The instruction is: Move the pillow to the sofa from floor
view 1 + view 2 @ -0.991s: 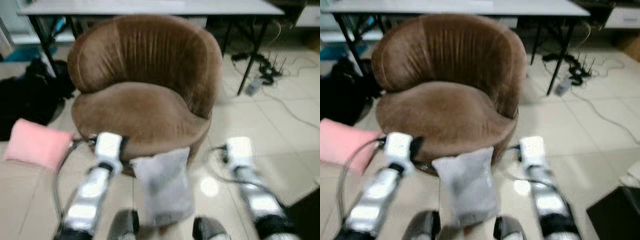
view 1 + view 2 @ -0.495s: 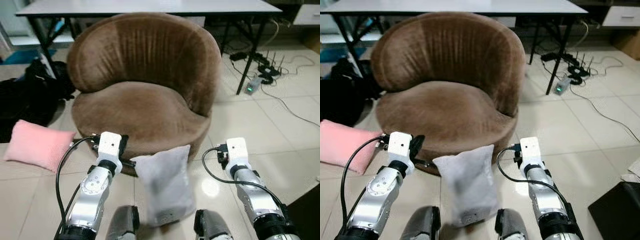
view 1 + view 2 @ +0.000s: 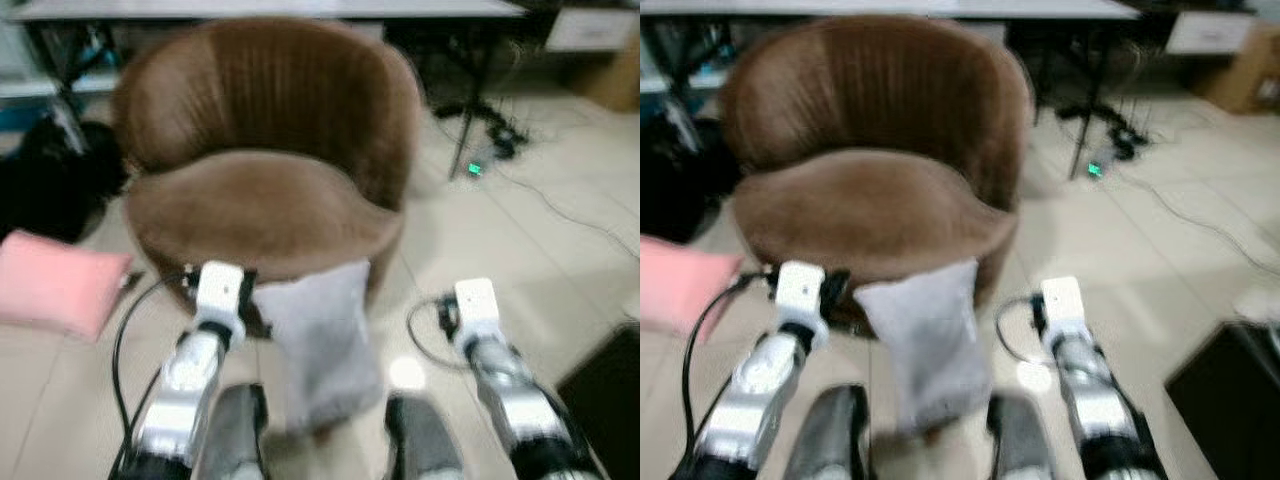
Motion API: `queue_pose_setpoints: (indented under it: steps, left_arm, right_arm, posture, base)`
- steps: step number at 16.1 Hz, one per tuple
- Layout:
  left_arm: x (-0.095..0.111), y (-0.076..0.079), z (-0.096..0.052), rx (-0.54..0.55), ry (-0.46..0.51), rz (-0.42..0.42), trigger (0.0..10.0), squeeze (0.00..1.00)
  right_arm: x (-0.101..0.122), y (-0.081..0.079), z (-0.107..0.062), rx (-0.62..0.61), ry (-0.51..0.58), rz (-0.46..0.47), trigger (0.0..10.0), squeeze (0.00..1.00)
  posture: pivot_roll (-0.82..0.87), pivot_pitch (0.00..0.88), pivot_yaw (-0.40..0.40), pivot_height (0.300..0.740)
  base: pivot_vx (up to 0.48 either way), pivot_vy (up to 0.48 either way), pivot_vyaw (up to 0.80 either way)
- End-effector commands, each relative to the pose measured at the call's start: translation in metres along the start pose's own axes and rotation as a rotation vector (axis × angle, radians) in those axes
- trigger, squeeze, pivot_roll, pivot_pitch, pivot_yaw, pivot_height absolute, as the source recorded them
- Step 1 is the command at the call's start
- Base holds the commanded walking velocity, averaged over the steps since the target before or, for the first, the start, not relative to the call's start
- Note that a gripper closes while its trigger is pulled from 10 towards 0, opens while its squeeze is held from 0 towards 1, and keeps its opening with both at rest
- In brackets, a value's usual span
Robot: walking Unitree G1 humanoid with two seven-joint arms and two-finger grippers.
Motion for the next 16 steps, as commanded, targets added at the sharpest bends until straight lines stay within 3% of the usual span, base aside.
queue_pose_setpoints:
  steps: [1, 8, 12, 14, 15, 16]
  left_arm:
    - [-0.008, -0.002, -0.003, 0.014, -0.031, 0.003, 10.0, 0.00]
    - [-0.011, -0.014, -0.005, 0.097, -0.033, -0.014, 10.0, 0.00]
    - [-0.010, -0.030, -0.007, 0.180, -0.028, -0.031, 10.0, 0.00]
    - [-0.009, -0.049, -0.006, 0.239, -0.028, -0.029, 10.0, 0.00]
    - [-0.007, -0.059, -0.004, 0.270, -0.014, -0.056, 10.0, 0.18]
    - [-0.004, -0.067, -0.003, 0.293, 0.000, -0.092, 10.0, 1.00]
  right_arm:
    - [0.005, 0.000, 0.001, 0.002, 0.014, 0.004, 10.0, 0.00]
    - [0.005, -0.001, 0.000, 0.016, 0.020, -0.004, 10.0, 0.00]
    - [0.007, -0.002, 0.000, 0.025, 0.028, -0.008, 10.0, 0.00]
    - [0.010, -0.004, 0.000, 0.042, 0.044, -0.015, 10.0, 0.00]
    - [0.012, -0.006, 0.000, 0.050, 0.051, -0.018, 10.0, 0.00]
    - [0.014, -0.007, 0.000, 0.058, 0.059, -0.027, 10.0, 0.00]
  posture:
    - [0.03, 0.000, 0.005, 0.532]
    - [0.03, 0.000, -0.005, 0.532]
    - [0.03, 0.000, -0.013, 0.532]
    - [0.03, 0.000, -0.019, 0.532]
    - [0.03, 0.000, -0.022, 0.532]
    - [0.03, 0.000, -0.027, 0.532]
  base:
    - [0.000, 0.000, 0.00]
    - [0.000, 0.000, 0.00]
    - [0.000, 0.000, 0.00]
    - [0.000, 0.000, 0.00]
    - [0.000, 0.000, 0.00]
    - [0.000, 0.000, 0.00]
Point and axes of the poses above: a point about 5 cm out from each wrist's last joint towards the gripper, its own z axis pointing out of the wrist towards the gripper, its own x axis along the axis of the wrist's last joint, y = z × x, the point moved 4 cm from there along z, pointing out of the wrist towards the gripper, and after that the axes turned 10 degrees about -z, right-handed, at the moved point
